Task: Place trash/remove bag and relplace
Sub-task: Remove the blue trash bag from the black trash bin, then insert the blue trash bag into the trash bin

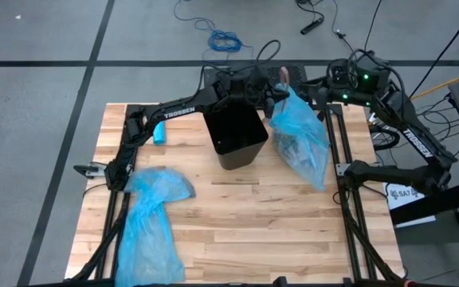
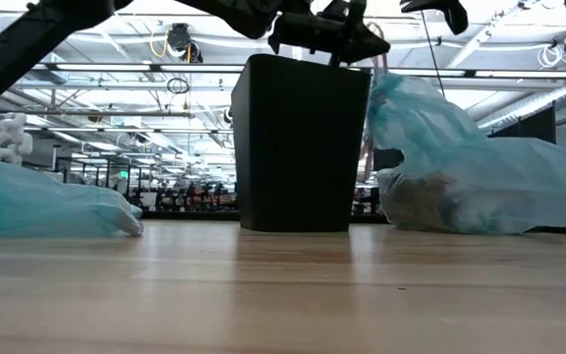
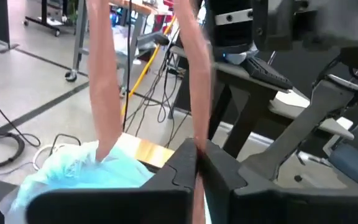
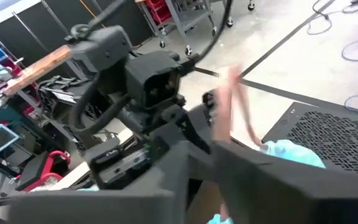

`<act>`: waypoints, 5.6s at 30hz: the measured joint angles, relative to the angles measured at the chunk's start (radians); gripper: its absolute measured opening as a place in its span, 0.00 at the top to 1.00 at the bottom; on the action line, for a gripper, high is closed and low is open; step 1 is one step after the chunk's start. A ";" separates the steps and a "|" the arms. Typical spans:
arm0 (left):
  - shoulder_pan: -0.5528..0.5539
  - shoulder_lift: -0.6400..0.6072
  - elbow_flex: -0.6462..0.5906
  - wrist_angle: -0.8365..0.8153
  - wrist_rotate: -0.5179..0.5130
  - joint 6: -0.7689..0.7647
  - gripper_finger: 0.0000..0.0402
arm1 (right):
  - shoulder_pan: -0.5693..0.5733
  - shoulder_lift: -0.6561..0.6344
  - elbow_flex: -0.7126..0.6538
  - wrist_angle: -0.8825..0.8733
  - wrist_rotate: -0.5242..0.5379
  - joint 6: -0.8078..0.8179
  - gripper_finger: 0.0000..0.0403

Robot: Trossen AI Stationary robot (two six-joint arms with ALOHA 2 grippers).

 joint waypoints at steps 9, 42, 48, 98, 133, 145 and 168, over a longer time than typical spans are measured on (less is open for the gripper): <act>0.021 -0.008 0.000 -0.092 0.065 -0.103 0.69 | 0.000 0.002 0.000 0.003 -0.004 0.025 0.97; 0.354 -0.325 -0.001 -0.755 0.025 0.180 0.60 | 0.088 0.262 -0.347 0.252 0.255 0.144 1.00; 0.446 -0.325 -0.001 -0.767 0.087 0.201 0.60 | 0.088 0.325 -0.582 0.552 0.345 0.258 1.00; 0.447 -0.589 0.162 -1.366 -0.194 0.140 0.60 | 0.294 -0.275 -0.856 0.555 0.598 0.261 1.00; -0.524 -1.240 -1.245 -0.763 -0.799 -1.132 0.60 | 0.547 -0.296 -0.404 -0.109 0.699 0.113 1.00; -0.500 -1.227 -1.325 -0.596 -0.781 -1.143 0.47 | 0.546 -0.296 -0.404 -0.107 0.696 0.136 1.00; -0.431 -1.196 -1.235 -0.919 -0.489 -1.128 0.29 | 0.546 -0.293 -0.404 -0.107 0.675 0.145 1.00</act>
